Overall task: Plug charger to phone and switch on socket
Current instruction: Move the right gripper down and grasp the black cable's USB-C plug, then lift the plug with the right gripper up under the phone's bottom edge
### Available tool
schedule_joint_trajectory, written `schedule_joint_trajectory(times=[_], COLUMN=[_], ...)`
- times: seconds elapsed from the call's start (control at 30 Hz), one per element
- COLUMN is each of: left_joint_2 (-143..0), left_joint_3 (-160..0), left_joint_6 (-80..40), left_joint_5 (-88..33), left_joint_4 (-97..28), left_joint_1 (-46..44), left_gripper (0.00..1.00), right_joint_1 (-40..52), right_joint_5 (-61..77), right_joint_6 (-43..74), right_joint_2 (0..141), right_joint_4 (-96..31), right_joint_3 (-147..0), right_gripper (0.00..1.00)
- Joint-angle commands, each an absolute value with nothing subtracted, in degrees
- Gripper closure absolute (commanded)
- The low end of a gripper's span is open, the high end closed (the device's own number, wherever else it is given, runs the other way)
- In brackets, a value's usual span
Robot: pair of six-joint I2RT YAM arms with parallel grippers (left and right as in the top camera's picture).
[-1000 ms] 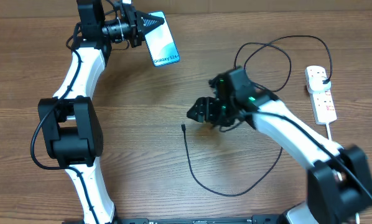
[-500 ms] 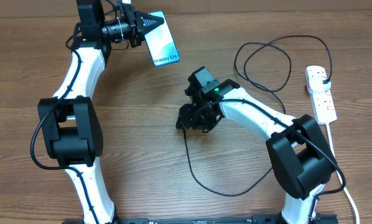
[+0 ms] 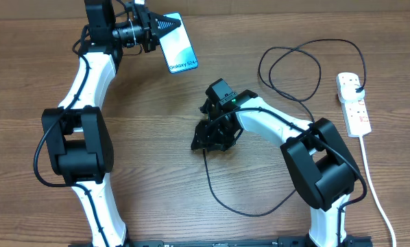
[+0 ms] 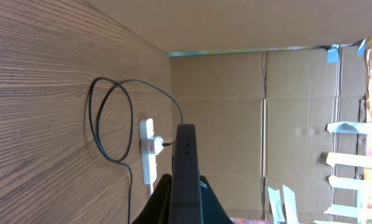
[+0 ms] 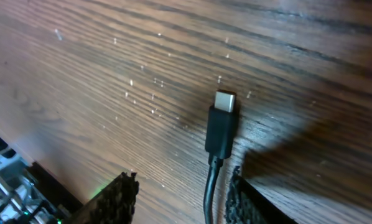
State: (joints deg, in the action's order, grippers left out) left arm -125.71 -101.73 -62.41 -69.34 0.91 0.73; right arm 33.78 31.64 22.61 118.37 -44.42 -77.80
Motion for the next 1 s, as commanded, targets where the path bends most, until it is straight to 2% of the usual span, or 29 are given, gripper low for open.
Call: schedule_joint_trajectory(times=[0.0,0.23,0.37,0.43,0.47,0.6,0.87,0.97], left_joint_2=[-125.34,-125.34,-125.34,-125.34,-125.34,-125.34,-125.34,-125.34], left_joint_3=[-102.28,-102.28,-102.26,-102.28,-102.28,-102.28,-102.28,-102.28], left_joint_6=[-62.22,-62.67,-63.26,-63.24,-63.24,-63.24,-63.24,-63.24], left_joint_5=[-70.08,-70.06,-70.08,-70.11,-70.11,-70.63,-71.46,-71.46], left_joint_4=[1.08,1.08,1.10,1.08,1.08,1.06,1.06,1.08], left_joint_1=[0.32,0.32,0.32,0.32,0.32,0.32,0.36,0.34], left_gripper=[0.96,0.96,0.96,0.96,0.96,0.96,0.96,0.96], right_joint_1=[34.02,34.13,34.13,34.17,34.17,33.10,28.18,25.56], right_joint_5=[32.69,32.62,32.49,32.47,32.21,31.64,35.33,40.99], right_joint_6=[22.68,23.31,23.29,22.81,22.85,22.63,22.39,17.50], right_joint_2=[119.68,121.73,125.21,126.74,127.11,126.89,126.82,126.17], right_joint_4=[-43.57,-44.42,-47.68,-49.34,-49.91,-50.02,-49.93,-49.19], right_joint_3=[-79.22,-80.27,-83.90,-85.84,-86.59,-87.96,-88.88,-89.01], right_gripper=[0.54,0.56,0.61,0.72,0.83,0.96,0.96,0.96])
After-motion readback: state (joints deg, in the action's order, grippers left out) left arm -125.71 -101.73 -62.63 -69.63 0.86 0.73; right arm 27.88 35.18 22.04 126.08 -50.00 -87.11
